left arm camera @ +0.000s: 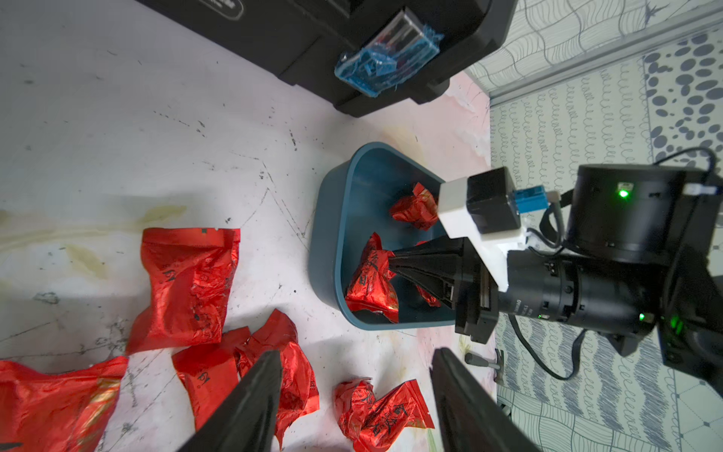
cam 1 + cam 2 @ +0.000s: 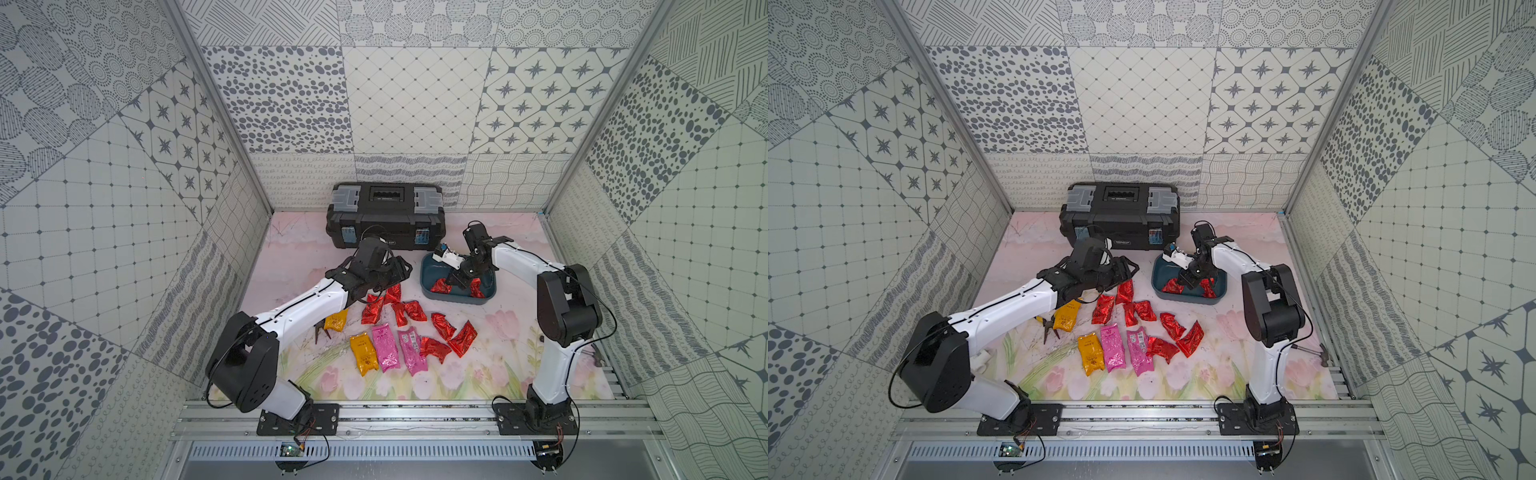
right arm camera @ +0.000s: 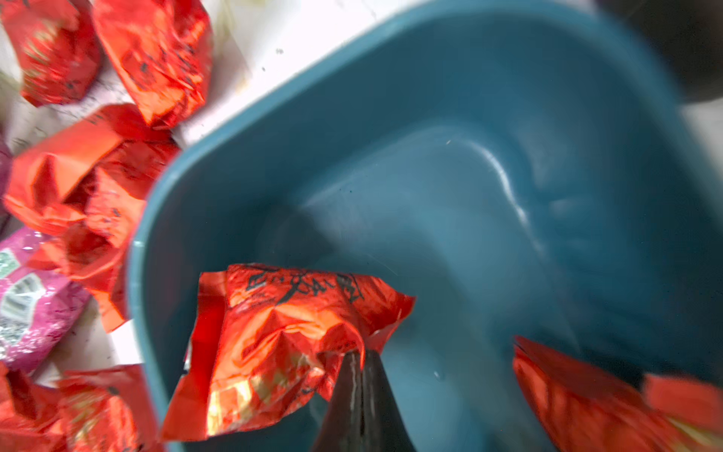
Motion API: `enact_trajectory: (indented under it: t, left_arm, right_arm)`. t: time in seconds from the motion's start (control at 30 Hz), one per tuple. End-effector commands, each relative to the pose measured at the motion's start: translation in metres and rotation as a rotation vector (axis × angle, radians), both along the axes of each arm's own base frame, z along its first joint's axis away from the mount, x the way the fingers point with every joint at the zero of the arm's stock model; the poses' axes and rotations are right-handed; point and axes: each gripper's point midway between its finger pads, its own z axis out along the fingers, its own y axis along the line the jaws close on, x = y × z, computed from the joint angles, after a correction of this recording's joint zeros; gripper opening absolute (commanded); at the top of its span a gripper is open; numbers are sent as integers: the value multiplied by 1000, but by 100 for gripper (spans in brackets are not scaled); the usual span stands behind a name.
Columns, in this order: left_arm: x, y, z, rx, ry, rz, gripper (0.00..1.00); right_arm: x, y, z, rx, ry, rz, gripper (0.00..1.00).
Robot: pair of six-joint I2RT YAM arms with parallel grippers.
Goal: Take the tea bags out of the storage box
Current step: Pick up the tea bag from the storage box, then place the tea bag at the center of the board.
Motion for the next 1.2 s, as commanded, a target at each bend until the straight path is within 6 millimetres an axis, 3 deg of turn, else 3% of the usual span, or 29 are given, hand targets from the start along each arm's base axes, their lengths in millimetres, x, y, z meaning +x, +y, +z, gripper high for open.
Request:
enact_trajectory:
  t: [0.0, 0.13, 0.3, 0.4, 0.57, 0.93, 1.17]
  left_arm:
    - [2, 30, 17, 46, -56, 141, 65]
    - [-7, 49, 12, 61, -14, 211, 66]
    - [-21, 71, -16, 69, 110, 302, 66]
    - [-31, 90, -30, 75, 175, 385, 65]
    - [-45, 115, -34, 63, 195, 468, 65]
    - [-77, 153, -32, 84, 177, 523, 65]
    - [-79, 153, -28, 85, 158, 492, 65]
  right_arm:
    - [8, 5, 42, 53, -125, -40, 0]
    - [7, 11, 71, 104, -210, -105, 0]
    - [-2, 52, 90, 150, -329, -174, 0]
    - [-11, 86, 89, 154, -378, -190, 0]
    - [-12, 116, 62, 56, -411, -166, 0]
    - [4, 117, 32, -200, -537, 118, 0]
    - [4, 111, 7, -323, -547, 257, 0]
